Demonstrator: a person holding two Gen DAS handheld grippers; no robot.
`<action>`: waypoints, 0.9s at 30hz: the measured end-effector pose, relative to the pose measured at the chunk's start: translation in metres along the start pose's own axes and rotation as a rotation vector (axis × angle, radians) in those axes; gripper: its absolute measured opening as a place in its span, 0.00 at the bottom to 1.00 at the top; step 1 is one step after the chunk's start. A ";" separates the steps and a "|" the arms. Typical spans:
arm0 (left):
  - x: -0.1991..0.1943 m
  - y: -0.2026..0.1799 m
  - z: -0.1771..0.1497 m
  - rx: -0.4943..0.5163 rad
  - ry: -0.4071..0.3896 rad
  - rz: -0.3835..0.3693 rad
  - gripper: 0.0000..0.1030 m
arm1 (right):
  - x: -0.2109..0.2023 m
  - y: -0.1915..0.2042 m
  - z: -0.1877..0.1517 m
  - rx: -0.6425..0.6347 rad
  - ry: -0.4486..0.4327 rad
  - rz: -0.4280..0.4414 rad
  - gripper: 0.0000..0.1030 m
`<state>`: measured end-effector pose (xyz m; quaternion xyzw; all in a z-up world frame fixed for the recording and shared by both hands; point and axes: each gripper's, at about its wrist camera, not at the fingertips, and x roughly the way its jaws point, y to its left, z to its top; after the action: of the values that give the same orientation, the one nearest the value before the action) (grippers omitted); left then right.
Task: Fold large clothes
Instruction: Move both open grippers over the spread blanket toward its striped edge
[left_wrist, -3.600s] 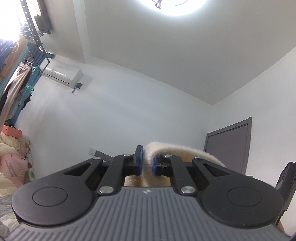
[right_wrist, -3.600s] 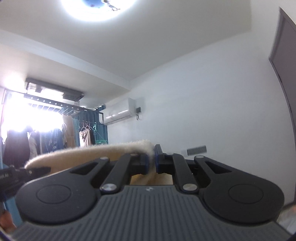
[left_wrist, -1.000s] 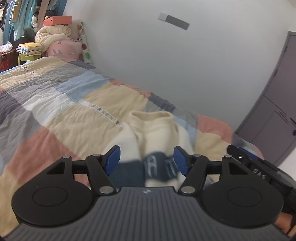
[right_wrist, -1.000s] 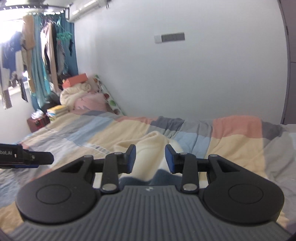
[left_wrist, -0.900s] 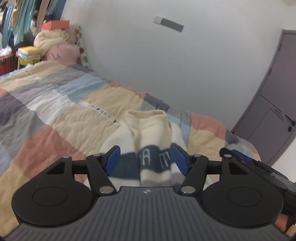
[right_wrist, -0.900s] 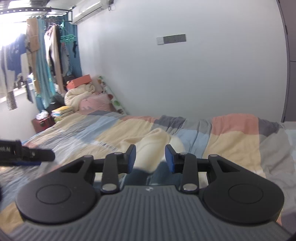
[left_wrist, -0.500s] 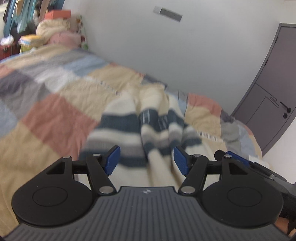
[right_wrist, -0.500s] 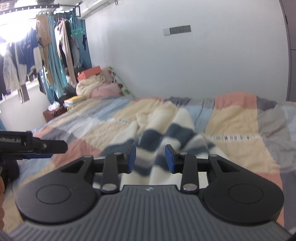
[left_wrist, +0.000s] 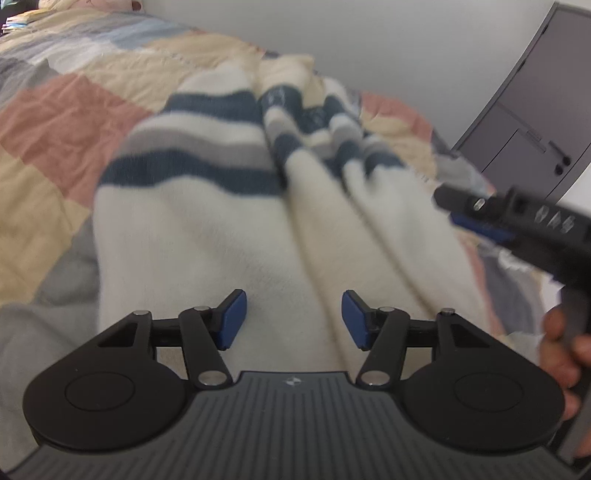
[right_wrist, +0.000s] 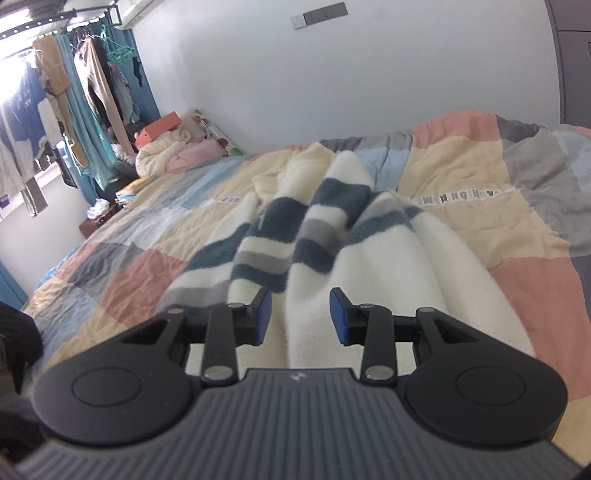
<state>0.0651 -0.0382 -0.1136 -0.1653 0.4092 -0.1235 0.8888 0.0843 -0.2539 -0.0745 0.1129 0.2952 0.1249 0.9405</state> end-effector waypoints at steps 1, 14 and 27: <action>0.005 0.001 -0.002 0.003 0.008 0.012 0.58 | 0.002 -0.001 0.000 0.008 0.007 0.001 0.36; 0.030 -0.012 0.006 0.136 0.014 0.122 0.29 | 0.015 -0.009 0.001 0.054 0.046 -0.005 0.36; -0.048 0.042 0.068 0.016 -0.216 0.200 0.07 | 0.015 -0.012 0.001 0.069 0.055 0.009 0.36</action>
<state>0.0904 0.0303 -0.0551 -0.1291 0.3247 -0.0189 0.9368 0.0985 -0.2609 -0.0854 0.1431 0.3245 0.1217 0.9270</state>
